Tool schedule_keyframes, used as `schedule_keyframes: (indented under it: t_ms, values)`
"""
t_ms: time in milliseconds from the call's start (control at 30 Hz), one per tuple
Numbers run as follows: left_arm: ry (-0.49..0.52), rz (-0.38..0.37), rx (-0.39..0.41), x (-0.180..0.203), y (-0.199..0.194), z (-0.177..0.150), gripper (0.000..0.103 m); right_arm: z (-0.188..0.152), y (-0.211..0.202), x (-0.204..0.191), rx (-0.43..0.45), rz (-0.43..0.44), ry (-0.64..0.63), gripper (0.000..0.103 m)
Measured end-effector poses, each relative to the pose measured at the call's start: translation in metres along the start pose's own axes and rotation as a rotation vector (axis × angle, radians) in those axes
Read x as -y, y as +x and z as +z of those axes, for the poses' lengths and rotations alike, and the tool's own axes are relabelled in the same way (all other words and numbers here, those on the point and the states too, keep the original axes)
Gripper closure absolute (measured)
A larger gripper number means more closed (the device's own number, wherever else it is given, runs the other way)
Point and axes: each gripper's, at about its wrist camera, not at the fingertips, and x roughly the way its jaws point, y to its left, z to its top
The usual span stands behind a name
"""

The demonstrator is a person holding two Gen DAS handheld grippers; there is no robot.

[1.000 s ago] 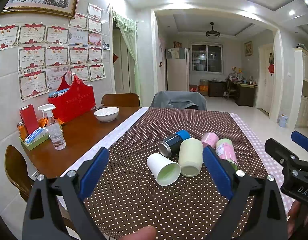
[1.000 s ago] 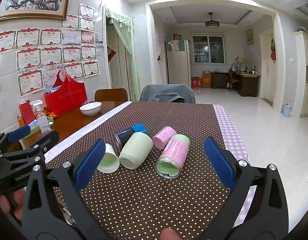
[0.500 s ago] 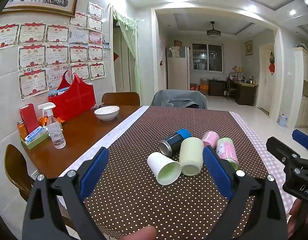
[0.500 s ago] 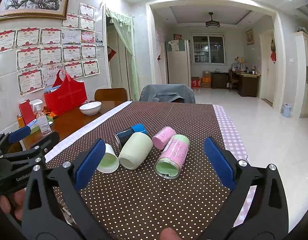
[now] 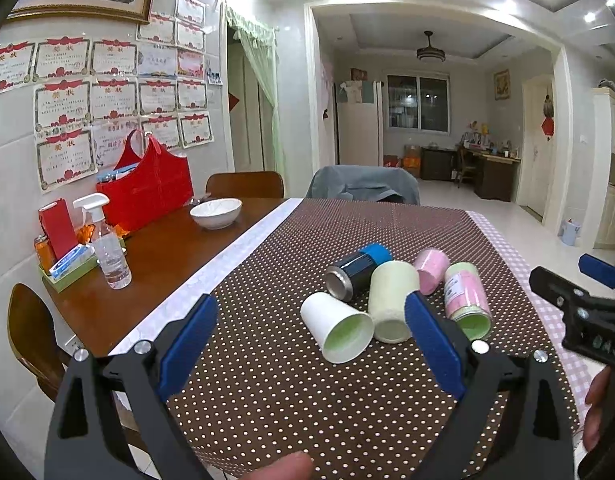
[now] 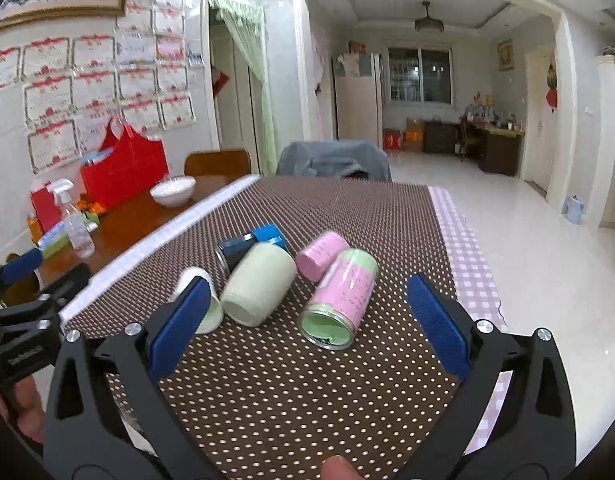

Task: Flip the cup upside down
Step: 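Grasp the lying pink-labeled jar with the right tool and lift it, then rotate the jar upright with the right tool and lower it onto the table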

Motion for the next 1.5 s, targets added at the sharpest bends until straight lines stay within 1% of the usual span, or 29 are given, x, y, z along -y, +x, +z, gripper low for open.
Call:
schedule_keyframes:
  t_ms: [167, 200, 267, 400, 533, 900, 1100, 1300, 1367, 1400, 1433, 1467, 1500]
  values:
    - [-0.008, 0.014, -0.039, -0.005, 0.019, -0.007, 0.01, 0.005, 0.047, 0.015, -0.12, -0.05, -0.004, 0.006]
    - [-0.01, 0.014, -0.048, -0.006, 0.022, -0.008, 0.01, 0.007, 0.061, 0.017, -0.159, -0.061, -0.009, 0.006]
    - [-0.014, 0.011, -0.062, -0.009, 0.028, -0.011, 0.01, 0.009, 0.088, 0.022, -0.222, -0.064, -0.001, 0.006]
    - [-0.017, 0.008, -0.081, -0.012, 0.037, -0.016, 0.01, 0.013, 0.127, 0.032, -0.328, -0.067, 0.033, 0.006]
    - [-0.025, 0.01, -0.093, -0.014, 0.044, -0.02, 0.01, 0.017, 0.157, 0.041, -0.417, -0.063, 0.09, 0.006]
    - [-0.036, 0.021, -0.128, -0.021, 0.066, -0.024, 0.01, 0.014, 0.193, 0.033, -0.519, -0.109, 0.069, 0.006]
    - [-0.024, 0.041, -0.138, -0.024, 0.088, -0.018, 0.01, 0.01, 0.211, 0.038, -0.558, -0.104, 0.085, 0.006]
    - [0.006, 0.038, -0.15, -0.018, 0.113, -0.008, 0.01, 0.007, 0.226, 0.042, -0.601, -0.103, 0.109, 0.006]
    - [0.014, 0.036, -0.153, -0.015, 0.119, -0.006, 0.01, 0.005, 0.234, 0.043, -0.629, -0.078, 0.125, 0.006]
    - [0.019, 0.034, -0.156, -0.014, 0.123, -0.005, 0.01, 0.004, 0.235, 0.044, -0.637, -0.064, 0.131, 0.008]
    - [0.022, 0.034, -0.159, -0.012, 0.126, -0.004, 0.01, 0.003, 0.236, 0.044, -0.642, -0.049, 0.134, 0.013]
    - [0.023, 0.033, -0.162, -0.012, 0.128, -0.003, 0.01, 0.002, 0.237, 0.044, -0.645, -0.054, 0.133, 0.027]
    - [0.025, 0.03, -0.166, -0.011, 0.13, -0.002, 0.01, 0.002, 0.235, 0.045, -0.64, -0.037, 0.14, 0.027]
